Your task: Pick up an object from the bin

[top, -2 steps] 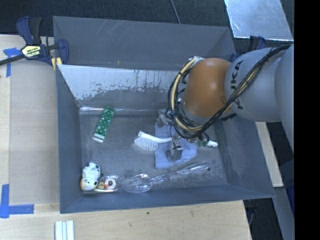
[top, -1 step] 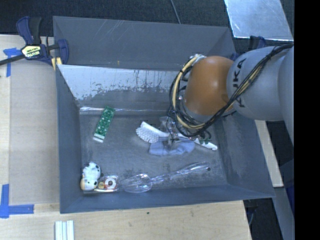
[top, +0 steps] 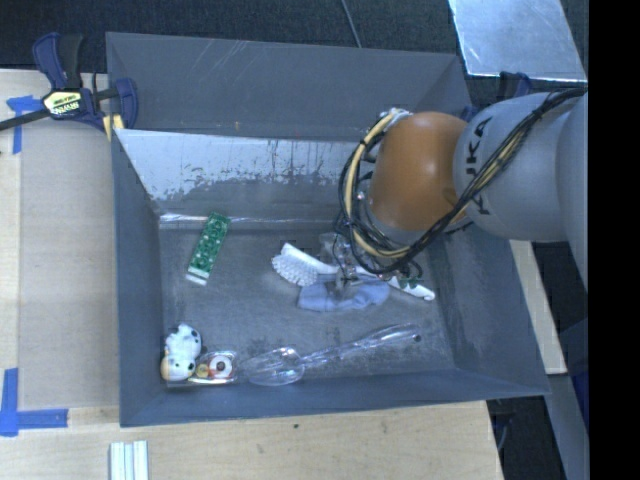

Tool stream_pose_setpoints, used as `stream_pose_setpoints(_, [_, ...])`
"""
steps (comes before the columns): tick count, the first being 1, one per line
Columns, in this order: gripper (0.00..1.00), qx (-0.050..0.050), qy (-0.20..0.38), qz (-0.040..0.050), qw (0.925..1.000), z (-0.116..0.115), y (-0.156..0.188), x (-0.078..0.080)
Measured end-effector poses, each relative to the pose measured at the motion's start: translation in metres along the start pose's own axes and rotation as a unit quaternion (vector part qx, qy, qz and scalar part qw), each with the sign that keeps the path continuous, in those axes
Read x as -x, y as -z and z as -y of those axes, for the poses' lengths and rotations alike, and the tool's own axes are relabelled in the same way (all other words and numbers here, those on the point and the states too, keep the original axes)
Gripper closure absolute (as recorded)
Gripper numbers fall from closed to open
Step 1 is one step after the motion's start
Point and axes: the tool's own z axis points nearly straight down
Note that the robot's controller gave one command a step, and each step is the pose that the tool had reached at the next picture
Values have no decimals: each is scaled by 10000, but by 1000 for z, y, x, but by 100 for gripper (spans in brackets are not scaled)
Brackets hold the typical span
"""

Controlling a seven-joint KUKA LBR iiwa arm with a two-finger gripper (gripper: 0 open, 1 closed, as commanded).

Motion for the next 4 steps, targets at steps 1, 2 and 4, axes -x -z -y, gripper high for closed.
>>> stream_pose_setpoints(1, [100, 8, -4, -62, 10000, -1, 33, -3])
stream_pose_setpoints(2, [100, -2, -16, -7, 10000, 0, 59, 0])
stream_pose_setpoints(4, [100, -2, -30, 6, 10000, 0, 72, 0])
